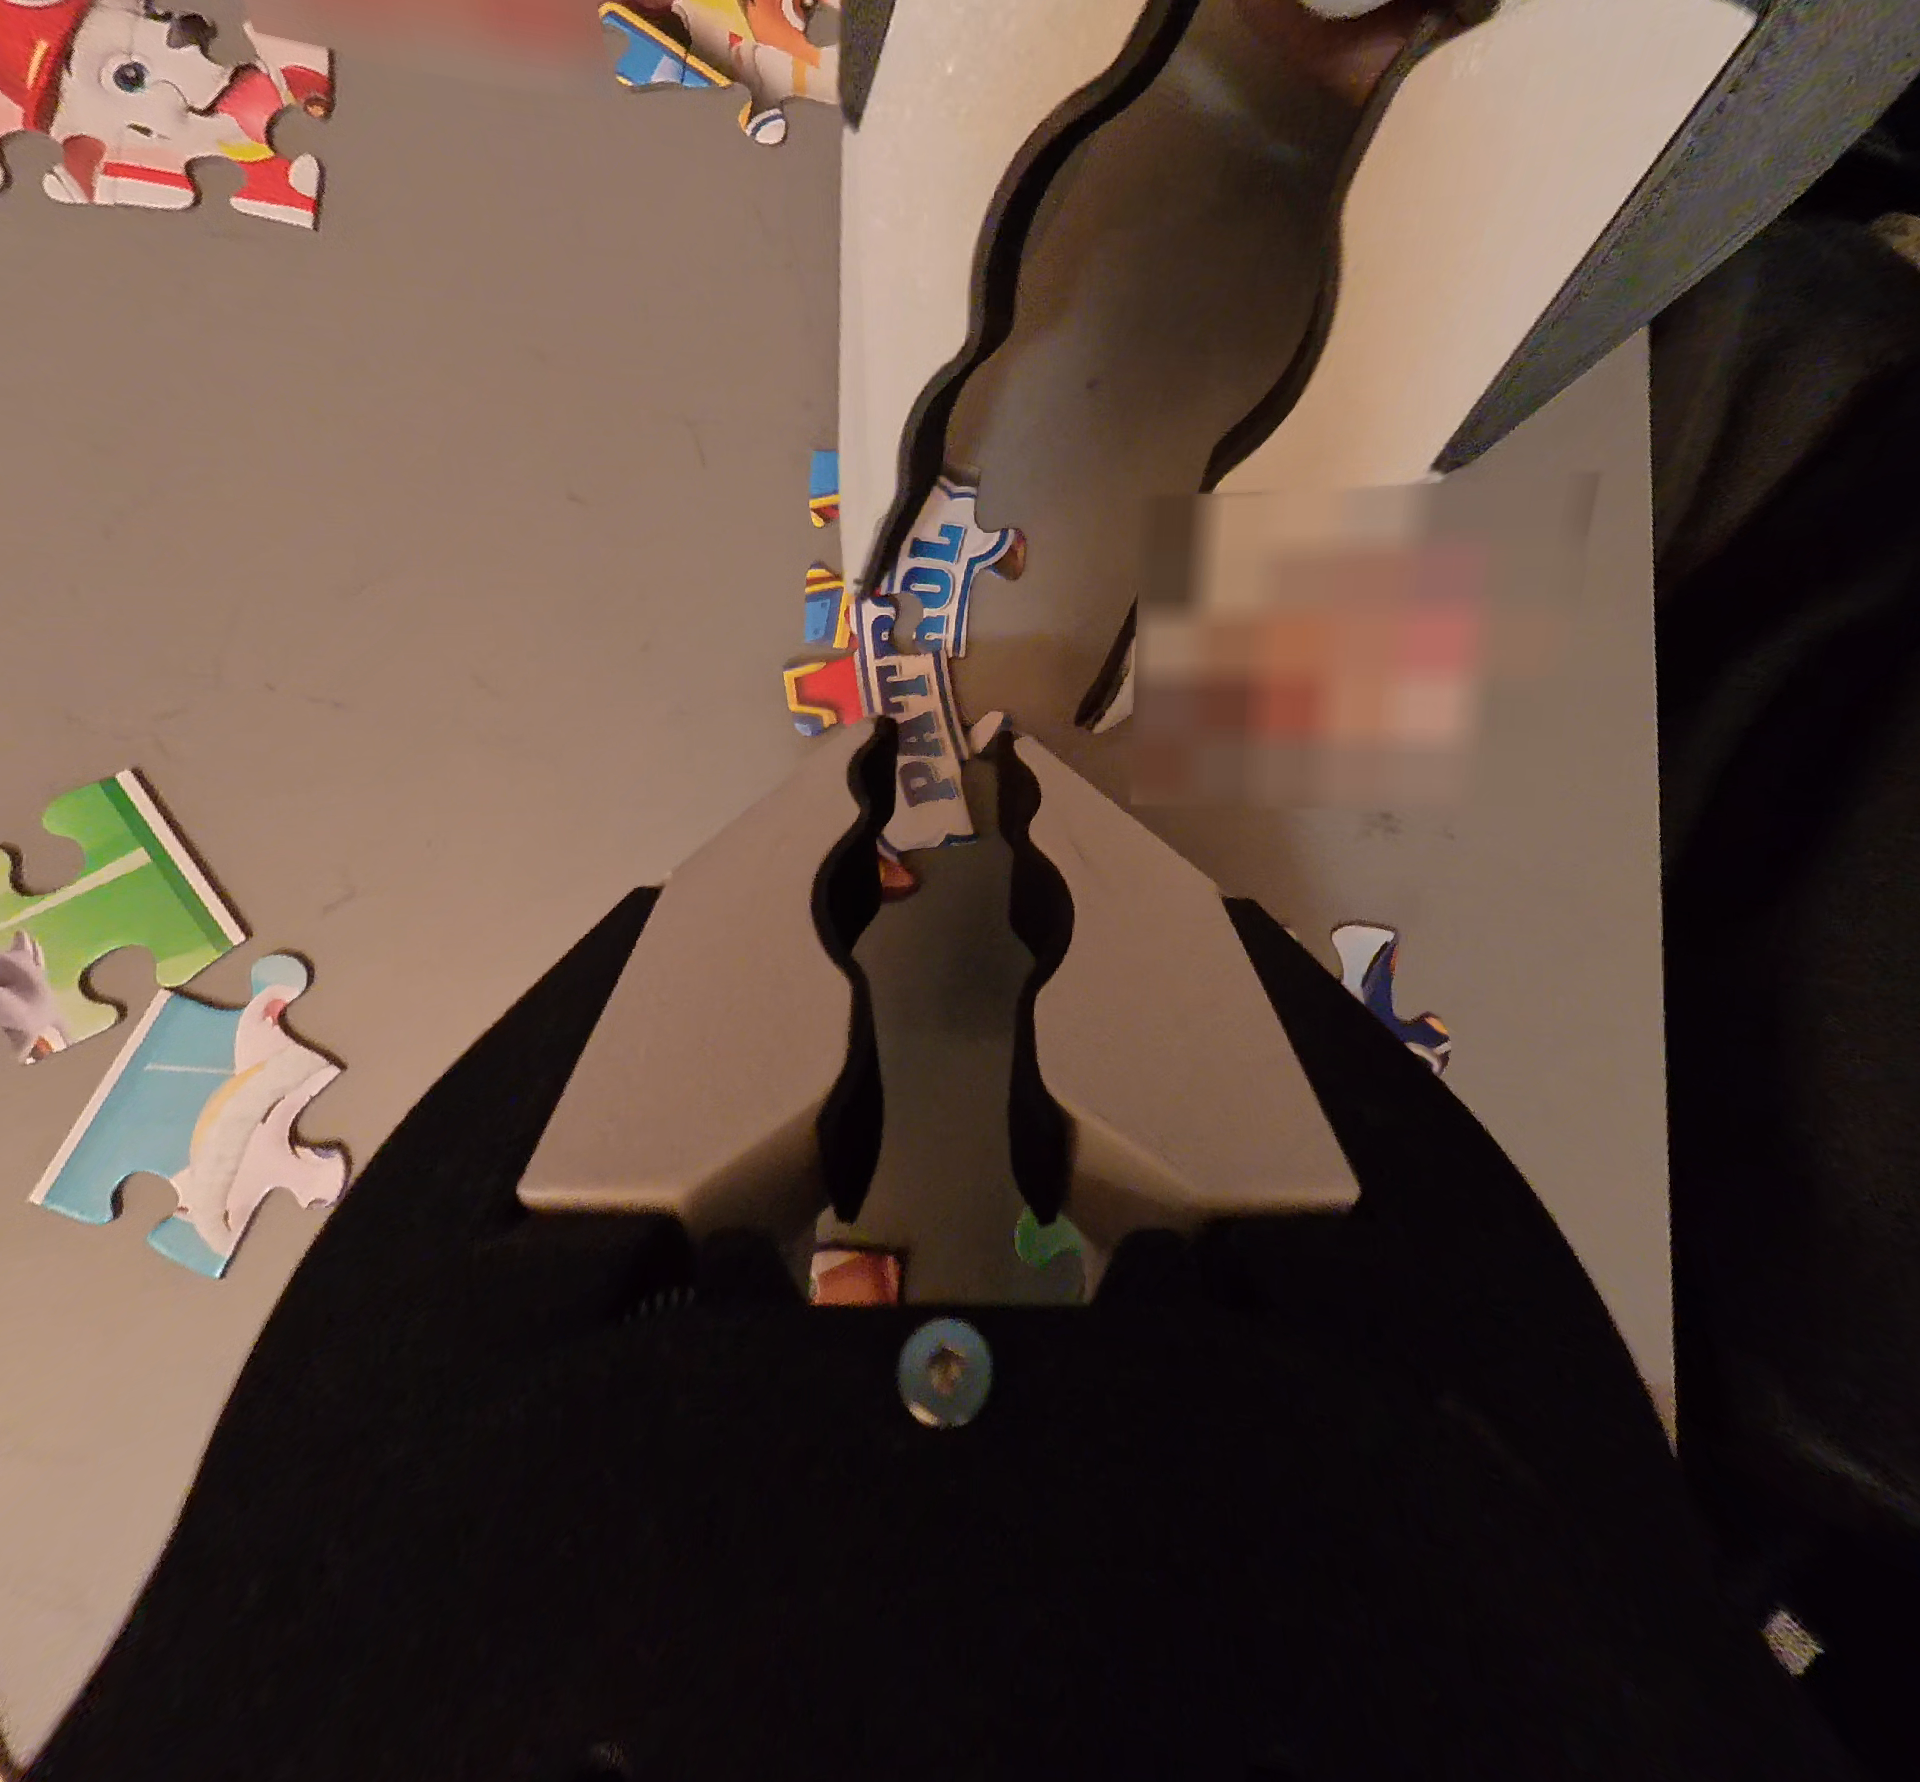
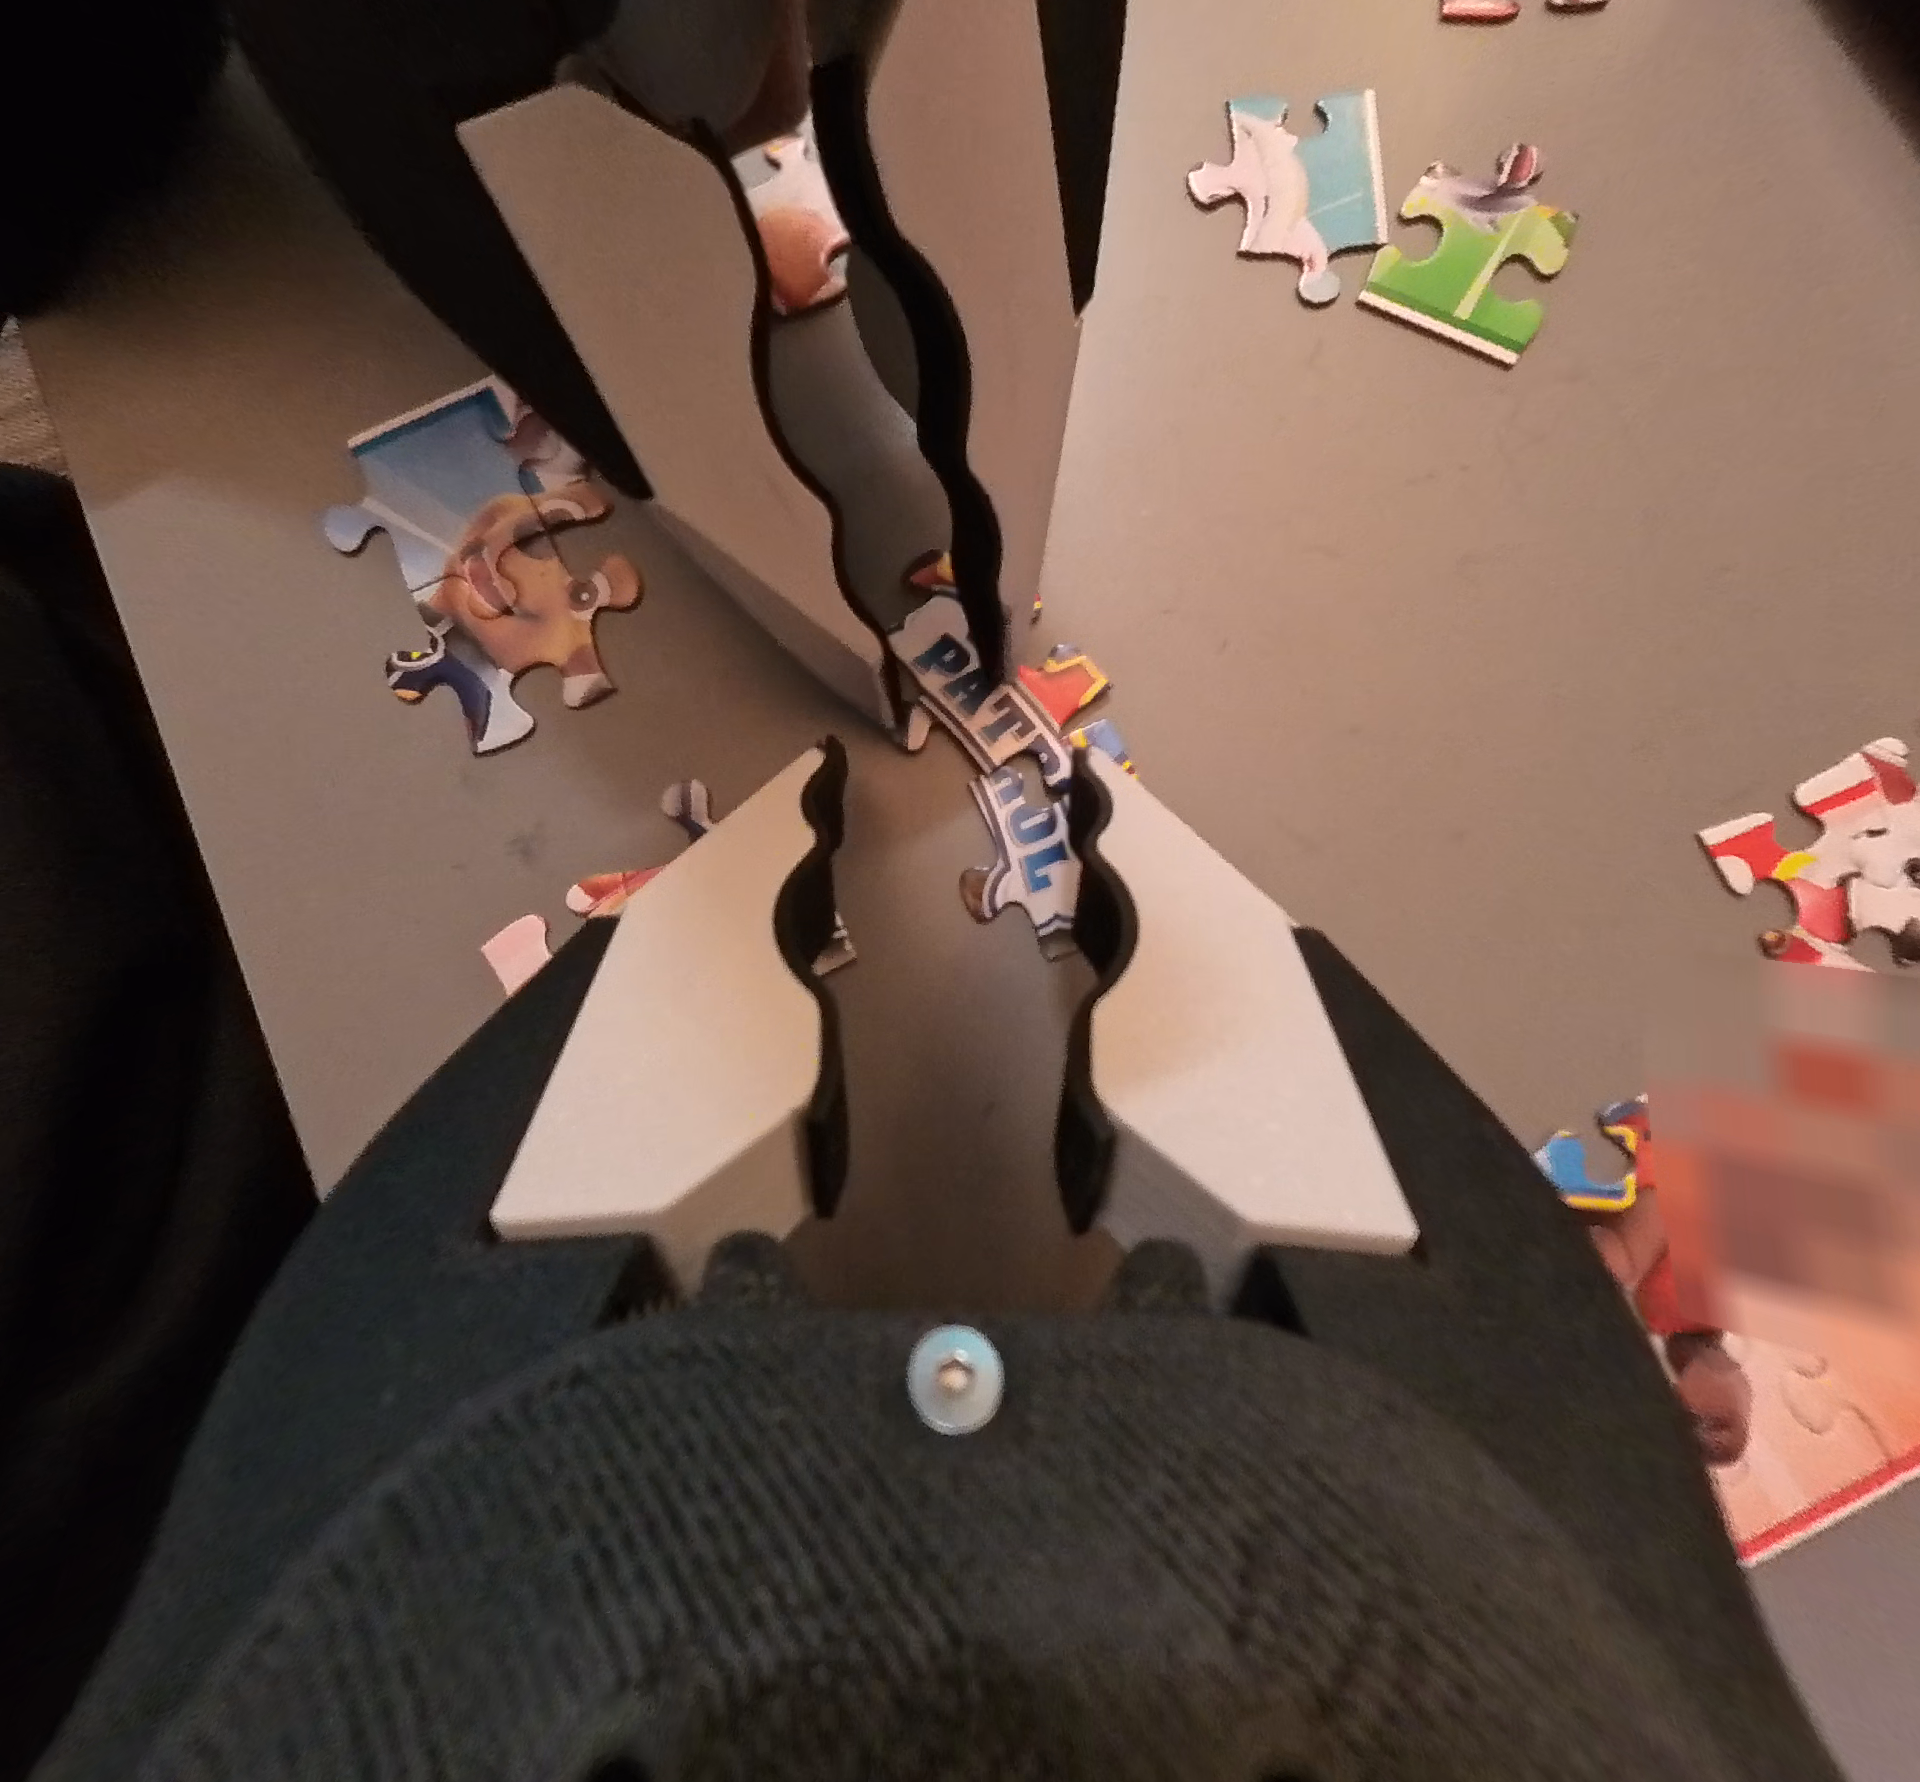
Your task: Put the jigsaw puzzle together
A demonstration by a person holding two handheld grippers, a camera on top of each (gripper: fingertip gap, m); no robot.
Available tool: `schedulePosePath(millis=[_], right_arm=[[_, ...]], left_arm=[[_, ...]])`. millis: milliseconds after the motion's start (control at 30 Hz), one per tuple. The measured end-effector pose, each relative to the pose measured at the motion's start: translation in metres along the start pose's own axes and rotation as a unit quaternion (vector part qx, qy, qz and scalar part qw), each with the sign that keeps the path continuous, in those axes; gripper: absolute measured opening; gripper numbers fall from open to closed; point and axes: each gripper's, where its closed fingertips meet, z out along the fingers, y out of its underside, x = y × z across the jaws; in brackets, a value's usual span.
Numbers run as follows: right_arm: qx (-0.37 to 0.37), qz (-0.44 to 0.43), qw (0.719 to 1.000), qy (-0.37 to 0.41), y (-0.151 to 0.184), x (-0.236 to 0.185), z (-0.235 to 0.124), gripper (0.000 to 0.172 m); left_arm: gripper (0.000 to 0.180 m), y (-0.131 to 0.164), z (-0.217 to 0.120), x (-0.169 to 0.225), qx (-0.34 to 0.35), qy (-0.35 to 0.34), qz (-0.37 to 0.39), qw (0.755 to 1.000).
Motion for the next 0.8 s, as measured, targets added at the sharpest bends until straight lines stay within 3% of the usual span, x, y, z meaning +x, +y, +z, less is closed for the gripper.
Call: schedulePosePath(millis=[300, 433, 633, 800], right_arm=[[-0.008, -0.006, 0.999, -0.03, 0.002, -0.006, 0.008, 0.052], [-0.026, -0.008, 0.999, -0.023, 0.009, -0.008, 0.003, 0.05], [0.013, 0.0, 1.0, -0.01, -0.001, -0.007, -0.006, 0.047], [-0.02, 0.007, 1.0, 0.0, 0.018, -0.01, -0.004, 0.045]], left_arm=[[0.017, -0.001, -0.006, -0.002, 0.004, -0.007, 0.001, 1.0], [0.016, -0.001, -0.008, -0.005, 0.006, -0.015, -0.002, 1.0], [0.016, -0.002, -0.009, -0.005, 0.004, -0.018, 0.0, 1.0], [0.017, 0.0, -0.007, -0.004, -0.001, -0.015, -0.003, 1.0]])
